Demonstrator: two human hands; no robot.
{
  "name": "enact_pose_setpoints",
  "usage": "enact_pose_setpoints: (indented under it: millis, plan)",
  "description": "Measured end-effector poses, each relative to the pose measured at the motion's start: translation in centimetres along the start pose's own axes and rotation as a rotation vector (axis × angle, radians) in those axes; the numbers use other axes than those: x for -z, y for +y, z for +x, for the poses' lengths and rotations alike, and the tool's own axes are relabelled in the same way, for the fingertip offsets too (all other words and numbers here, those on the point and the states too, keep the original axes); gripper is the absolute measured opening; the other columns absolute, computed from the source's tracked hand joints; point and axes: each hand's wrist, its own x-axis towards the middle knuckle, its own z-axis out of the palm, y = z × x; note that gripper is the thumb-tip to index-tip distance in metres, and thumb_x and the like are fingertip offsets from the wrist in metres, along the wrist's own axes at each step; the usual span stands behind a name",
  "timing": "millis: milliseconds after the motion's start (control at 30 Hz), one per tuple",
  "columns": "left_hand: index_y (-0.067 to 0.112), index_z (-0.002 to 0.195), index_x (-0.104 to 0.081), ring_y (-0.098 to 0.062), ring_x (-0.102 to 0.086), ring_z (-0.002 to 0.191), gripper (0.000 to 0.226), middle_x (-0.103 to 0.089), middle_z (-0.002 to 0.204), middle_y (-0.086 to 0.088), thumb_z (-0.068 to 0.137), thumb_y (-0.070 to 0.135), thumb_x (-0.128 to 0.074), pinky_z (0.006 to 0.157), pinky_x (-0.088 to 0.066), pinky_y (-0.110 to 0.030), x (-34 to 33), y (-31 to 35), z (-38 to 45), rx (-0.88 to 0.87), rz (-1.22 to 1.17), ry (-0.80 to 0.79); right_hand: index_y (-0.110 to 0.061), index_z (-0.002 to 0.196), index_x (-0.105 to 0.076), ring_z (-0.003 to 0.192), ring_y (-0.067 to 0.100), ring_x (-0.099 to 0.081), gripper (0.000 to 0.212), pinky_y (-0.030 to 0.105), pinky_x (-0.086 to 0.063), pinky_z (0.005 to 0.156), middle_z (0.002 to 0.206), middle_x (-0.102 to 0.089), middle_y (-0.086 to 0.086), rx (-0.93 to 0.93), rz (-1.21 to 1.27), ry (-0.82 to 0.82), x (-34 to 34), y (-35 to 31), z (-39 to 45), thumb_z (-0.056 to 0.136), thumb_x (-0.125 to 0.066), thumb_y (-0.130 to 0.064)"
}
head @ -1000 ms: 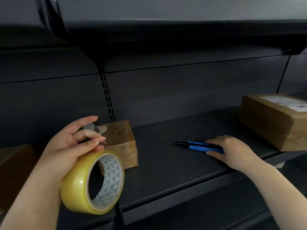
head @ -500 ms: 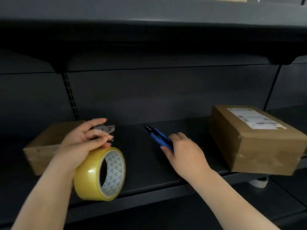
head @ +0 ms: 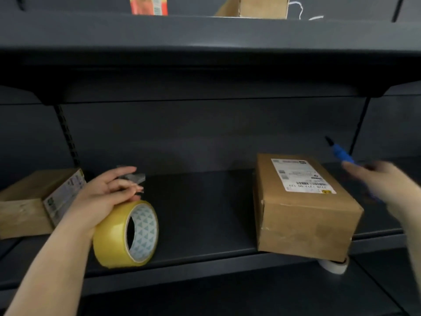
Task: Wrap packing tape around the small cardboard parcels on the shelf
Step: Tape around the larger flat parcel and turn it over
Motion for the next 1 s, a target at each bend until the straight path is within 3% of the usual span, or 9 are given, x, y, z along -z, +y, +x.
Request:
enact_pose_setpoints:
  millis: [100, 233, 333, 400, 467, 600, 767, 933, 1000]
  plan:
    - [0.028, 0.104, -0.060, -0.005, -0.070, 0.062, 0.041, -0.075, 0.070, 0.005, 0.083, -0.007, -0.056, 0.055, -0.052, -0.011, -0.6, 0.5, 0.3, 0.013, 0.041, -0.010, -0.008, 0.101, -0.057, 0.082, 0.028, -0.062, 0.035, 0.036, -0.047, 0.067, 0.088, -0.065, 0.013, -0.073, 0.112, -0.168, -2.6, -0.4, -1.0, 0.087, -0.060, -0.039]
    - [0.026, 0.103, -0.061, -0.005, -0.069, 0.063, 0.039, -0.075, 0.072, 0.004, 0.083, -0.007, -0.058, 0.058, -0.054, -0.012, -0.3, 0.6, 0.5, 0.019, 0.092, 0.022, -0.014, 0.084, -0.055, 0.075, 0.023, -0.061, 0.020, 0.036, -0.048, 0.071, 0.082, -0.064, 0.010, -0.064, 0.244, -0.305, -6.3, -2.5, -1.8, 0.088, -0.060, -0.033]
    - [0.019, 0.105, -0.061, -0.002, -0.068, 0.060, 0.035, -0.074, 0.072, -0.001, 0.083, -0.007, -0.059, 0.063, -0.053, -0.018, 0.4, 0.7, 0.6, -0.005, 0.186, 0.079, -0.011, 0.097, -0.060, 0.086, 0.029, -0.067, 0.024, 0.043, -0.051, 0.082, 0.093, -0.069, 0.015, -0.013, 0.280, -0.349, -10.0, -4.1, -2.2, 0.088, -0.061, -0.033]
    - [0.017, 0.105, -0.061, -0.002, -0.067, 0.058, 0.032, -0.071, 0.080, -0.007, 0.083, -0.007, -0.059, 0.062, -0.053, -0.016, 0.7, 0.8, 0.6, -0.014, 0.231, 0.104, -0.011, 0.100, -0.058, 0.086, 0.027, -0.067, 0.026, 0.040, -0.053, 0.075, 0.093, -0.068, 0.013, -0.003, 0.317, -0.373, -12.0, -4.9, -2.2, 0.088, -0.062, -0.034]
    - [0.016, 0.105, -0.061, -0.004, -0.068, 0.060, 0.032, -0.071, 0.084, -0.009, 0.083, -0.007, -0.059, 0.065, -0.054, -0.018, 0.8, 0.7, 0.9, -0.014, 0.261, 0.111, -0.015, 0.090, -0.053, 0.083, 0.022, -0.065, 0.022, 0.034, -0.051, 0.066, 0.089, -0.066, 0.008, 0.001, 0.315, -0.416, -13.6, -5.7, -2.2, 0.088, -0.061, -0.036]
    - [0.022, 0.098, -0.063, -0.005, -0.069, 0.064, 0.033, -0.074, 0.075, -0.005, 0.082, -0.007, -0.062, 0.067, -0.057, -0.020, 1.0, 0.4, 1.4, -0.002, 0.292, 0.139, -0.015, 0.094, -0.056, 0.082, 0.024, -0.063, 0.026, 0.037, -0.051, 0.069, 0.091, -0.065, 0.010, 0.065, 0.268, -0.377, -14.4, -5.7, -1.2, 0.088, -0.059, -0.041]
    - [0.025, 0.092, -0.064, -0.006, -0.069, 0.059, 0.026, -0.074, 0.074, 0.000, 0.083, 0.001, -0.064, 0.063, -0.054, -0.017, 0.8, 0.3, 2.0, 0.024, 0.305, 0.172, -0.015, 0.095, -0.050, 0.072, 0.024, -0.056, 0.033, 0.036, -0.046, 0.061, 0.084, -0.058, 0.008, 0.167, -0.316, -0.036, -10.6, -1.3, 1.2, 0.085, -0.060, -0.046]
    - [0.031, 0.097, -0.063, 0.000, -0.067, 0.059, 0.030, -0.072, 0.063, 0.014, 0.083, 0.005, -0.066, 0.069, -0.048, -0.021, 0.6, 0.3, 2.8, -0.007, 0.442, 0.141, -0.011, 0.107, -0.055, 0.073, 0.021, -0.056, 0.048, 0.034, -0.051, 0.062, 0.083, -0.055, 0.004, -0.013, -0.763, -0.129, -9.5, 2.5, 2.2, 0.084, -0.057, -0.053]
    - [0.026, 0.105, -0.063, 0.003, -0.066, 0.057, 0.031, -0.072, 0.065, 0.011, 0.083, 0.004, -0.066, 0.066, -0.044, -0.018, 0.6, 0.3, 2.9, -0.003, 0.435, 0.143, -0.012, 0.114, -0.053, 0.087, 0.024, -0.057, 0.056, 0.035, -0.052, 0.068, 0.095, -0.057, 0.006, -0.012, -0.851, -0.111, -9.5, 3.0, 2.1, 0.083, -0.053, -0.058]
